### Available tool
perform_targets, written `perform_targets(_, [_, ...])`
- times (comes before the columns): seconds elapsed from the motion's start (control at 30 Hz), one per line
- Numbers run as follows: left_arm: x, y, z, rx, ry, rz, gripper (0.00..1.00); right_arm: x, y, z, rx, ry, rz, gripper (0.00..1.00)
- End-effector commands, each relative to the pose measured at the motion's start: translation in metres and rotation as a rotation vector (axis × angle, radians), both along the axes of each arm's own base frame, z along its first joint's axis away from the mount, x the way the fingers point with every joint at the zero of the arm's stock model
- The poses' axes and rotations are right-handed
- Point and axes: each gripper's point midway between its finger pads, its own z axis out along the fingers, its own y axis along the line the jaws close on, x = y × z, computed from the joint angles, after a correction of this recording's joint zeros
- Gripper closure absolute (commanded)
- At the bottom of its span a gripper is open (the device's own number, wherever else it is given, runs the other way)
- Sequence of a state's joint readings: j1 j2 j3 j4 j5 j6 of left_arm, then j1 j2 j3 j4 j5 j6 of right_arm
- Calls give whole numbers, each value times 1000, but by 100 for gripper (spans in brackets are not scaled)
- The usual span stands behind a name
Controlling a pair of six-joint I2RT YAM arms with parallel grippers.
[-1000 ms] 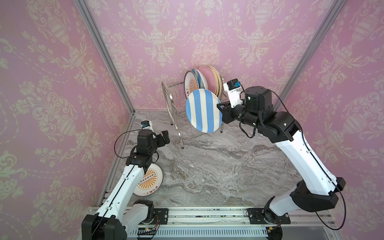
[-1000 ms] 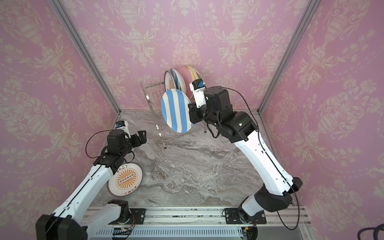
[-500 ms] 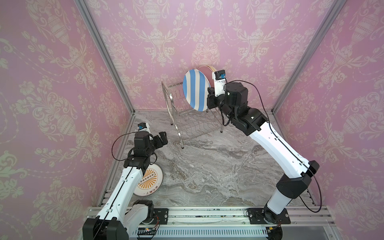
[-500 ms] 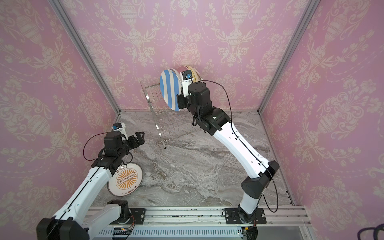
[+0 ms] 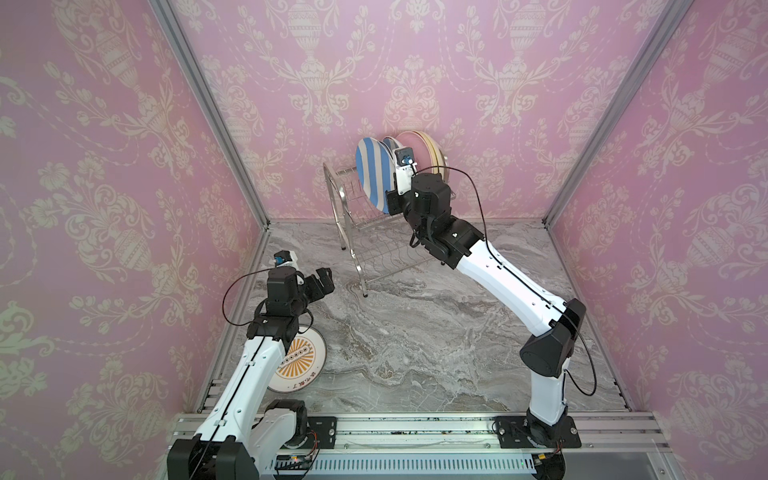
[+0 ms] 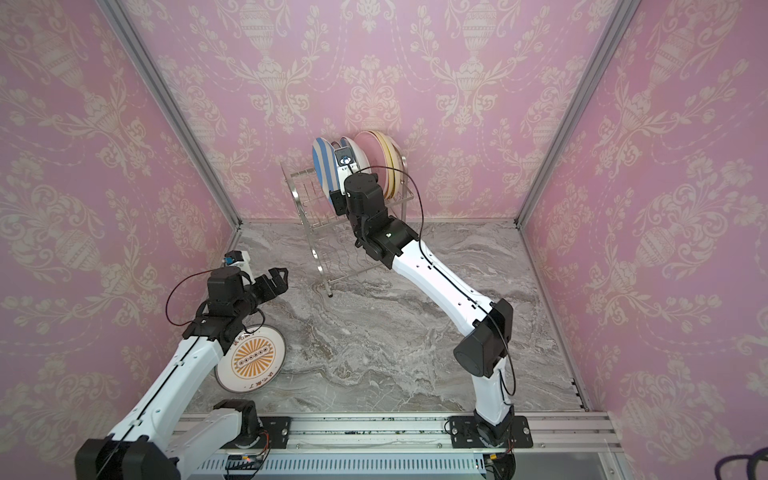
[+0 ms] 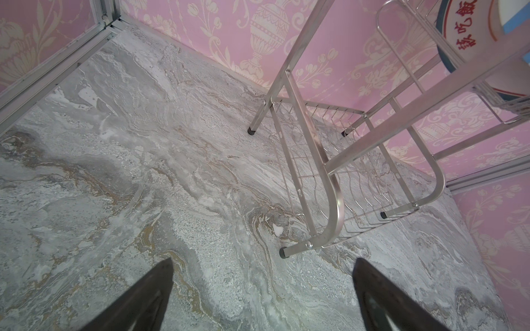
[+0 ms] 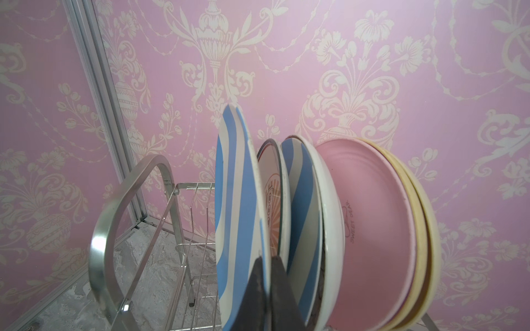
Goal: Load the plates into the dish rack
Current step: 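Lower the striped plate into the rack slot in front of the sunburst plate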
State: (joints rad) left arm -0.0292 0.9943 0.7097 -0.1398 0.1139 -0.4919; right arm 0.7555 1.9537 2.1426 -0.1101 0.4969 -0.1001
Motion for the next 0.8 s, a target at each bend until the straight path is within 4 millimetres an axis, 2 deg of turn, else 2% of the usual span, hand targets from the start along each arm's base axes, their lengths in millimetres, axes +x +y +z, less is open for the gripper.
perform_targets(0.0, [-7, 2, -8, -25, 32, 7, 1, -5, -8, 49, 75, -132, -53, 100])
perform_targets(0.33, [-10, 4, -11, -29, 41, 11, 1, 8, 3, 37, 38, -133, -91, 100])
perform_targets(0.77, [-12, 5, -14, -33, 49, 8, 1, 16, 14, 21, 29, -102, -84, 100])
